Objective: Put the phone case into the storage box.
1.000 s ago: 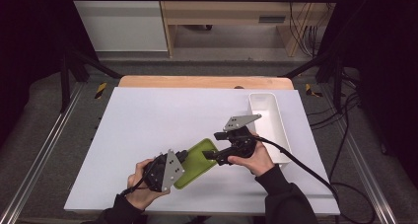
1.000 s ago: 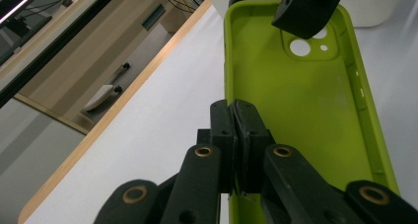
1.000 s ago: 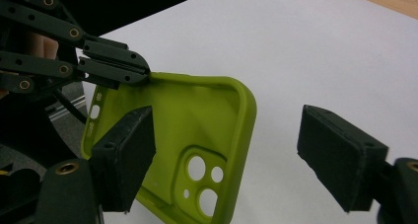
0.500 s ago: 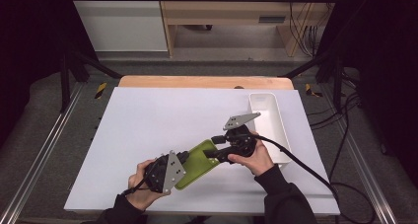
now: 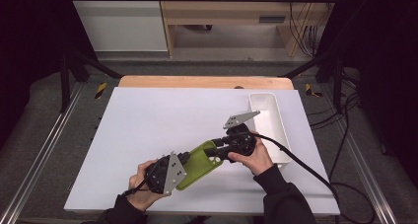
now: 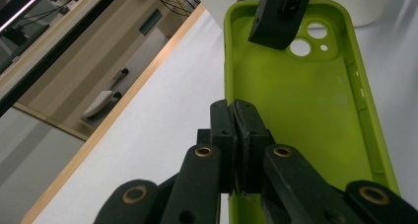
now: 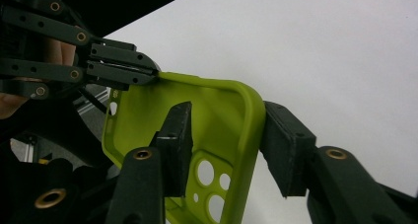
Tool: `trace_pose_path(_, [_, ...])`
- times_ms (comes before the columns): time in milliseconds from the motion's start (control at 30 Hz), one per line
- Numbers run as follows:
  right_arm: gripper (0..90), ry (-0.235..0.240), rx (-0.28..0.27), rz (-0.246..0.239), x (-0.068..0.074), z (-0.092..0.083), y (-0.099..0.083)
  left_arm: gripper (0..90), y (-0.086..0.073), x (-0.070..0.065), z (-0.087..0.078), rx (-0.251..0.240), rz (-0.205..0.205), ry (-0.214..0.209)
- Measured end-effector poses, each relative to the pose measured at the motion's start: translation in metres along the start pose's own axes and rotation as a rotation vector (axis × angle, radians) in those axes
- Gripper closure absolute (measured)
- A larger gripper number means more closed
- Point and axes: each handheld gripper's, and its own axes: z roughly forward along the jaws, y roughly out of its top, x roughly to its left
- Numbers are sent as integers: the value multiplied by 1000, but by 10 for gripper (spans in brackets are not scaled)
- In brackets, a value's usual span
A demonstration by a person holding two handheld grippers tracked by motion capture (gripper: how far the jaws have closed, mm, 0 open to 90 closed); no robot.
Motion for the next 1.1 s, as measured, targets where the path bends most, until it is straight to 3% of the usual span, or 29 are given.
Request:
trace_pose_path(500, [715,5,9,17,-2,-5,1,876,0,0,0,5,11,1])
trace_pose_path(1100, [763,10,29,8,0,-7,1,876,-1,1,2,21,27,-3])
